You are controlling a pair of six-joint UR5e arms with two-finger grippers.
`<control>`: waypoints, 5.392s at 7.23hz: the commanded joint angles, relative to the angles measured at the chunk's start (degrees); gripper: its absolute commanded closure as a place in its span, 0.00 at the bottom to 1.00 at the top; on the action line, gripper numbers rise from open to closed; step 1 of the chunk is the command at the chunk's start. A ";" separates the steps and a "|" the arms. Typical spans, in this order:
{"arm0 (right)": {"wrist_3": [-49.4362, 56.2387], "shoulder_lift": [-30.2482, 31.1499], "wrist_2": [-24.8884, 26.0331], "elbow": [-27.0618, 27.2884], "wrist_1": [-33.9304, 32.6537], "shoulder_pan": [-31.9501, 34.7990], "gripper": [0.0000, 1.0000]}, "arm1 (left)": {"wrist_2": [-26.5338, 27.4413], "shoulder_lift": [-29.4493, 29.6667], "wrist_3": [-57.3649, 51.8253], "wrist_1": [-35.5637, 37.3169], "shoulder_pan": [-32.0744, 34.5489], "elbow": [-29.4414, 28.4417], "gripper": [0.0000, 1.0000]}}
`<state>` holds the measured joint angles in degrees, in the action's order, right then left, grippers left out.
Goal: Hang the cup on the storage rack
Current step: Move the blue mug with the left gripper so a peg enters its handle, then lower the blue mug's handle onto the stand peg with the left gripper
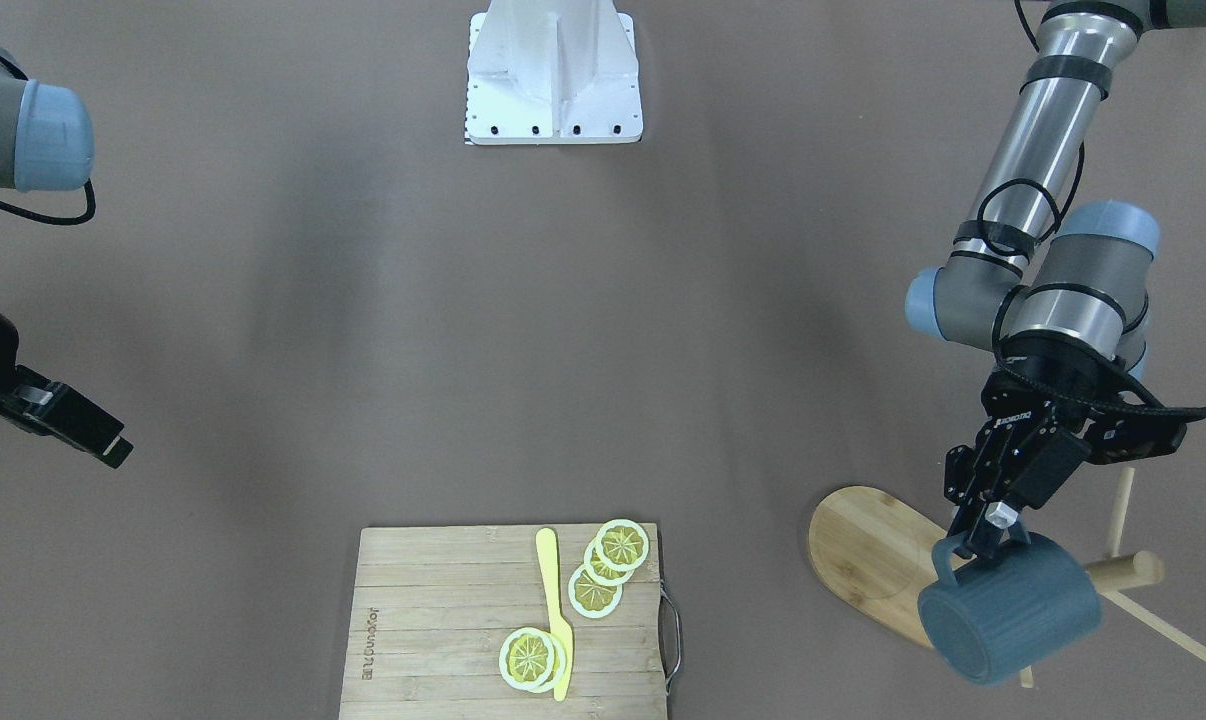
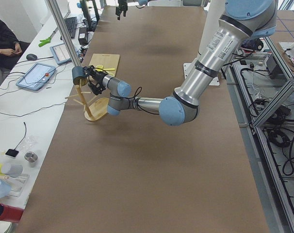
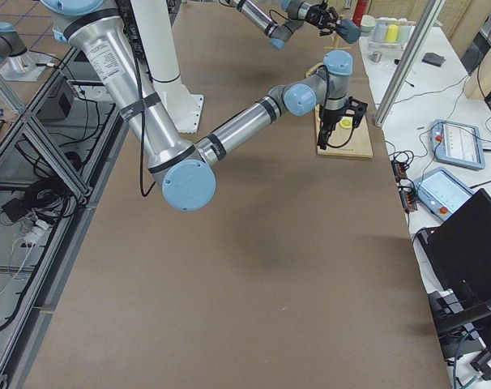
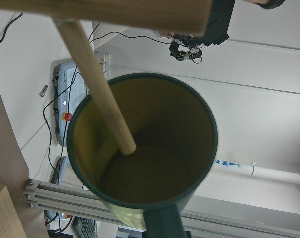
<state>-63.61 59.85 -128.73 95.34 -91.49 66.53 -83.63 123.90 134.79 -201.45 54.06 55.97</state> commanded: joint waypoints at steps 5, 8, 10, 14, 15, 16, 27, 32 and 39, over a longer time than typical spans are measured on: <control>-0.20 -0.09 -0.03 0.11 0.00 0.00 0.00 | -1.36 -2.52 0.12 -0.26 -0.09 2.56 1.00; -0.20 0.00 -0.03 0.64 0.00 0.00 0.00 | -1.36 -2.52 0.12 -0.17 -0.01 1.95 1.00; -0.20 0.00 -0.03 0.64 0.00 0.00 0.00 | -1.36 -2.52 0.12 0.00 0.08 1.60 1.00; -0.20 0.00 0.05 0.64 -0.09 0.00 0.00 | -1.45 -2.79 2.14 0.01 0.43 1.15 1.00; -0.20 0.00 0.05 0.64 -0.09 0.00 0.00 | -1.45 -2.79 2.15 0.09 0.43 1.07 1.00; -0.20 0.00 0.05 0.64 0.00 0.00 0.00 | -1.45 -2.79 2.23 0.01 0.43 1.07 1.00; -0.20 0.00 0.05 0.81 -0.09 -0.09 0.00 | -0.74 -3.40 14.45 -2.01 0.43 1.51 1.00; -0.20 0.00 0.05 0.90 -0.09 -0.17 0.00 | -0.74 -3.75 16.82 -2.72 0.87 1.15 1.00; -0.20 -0.09 0.05 0.99 -0.09 -0.18 0.00 | -0.83 -3.93 18.14 -2.72 1.22 1.15 0.57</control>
<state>-63.81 59.76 -128.67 96.27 -91.58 66.36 -84.43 120.04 152.67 -204.17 55.13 57.08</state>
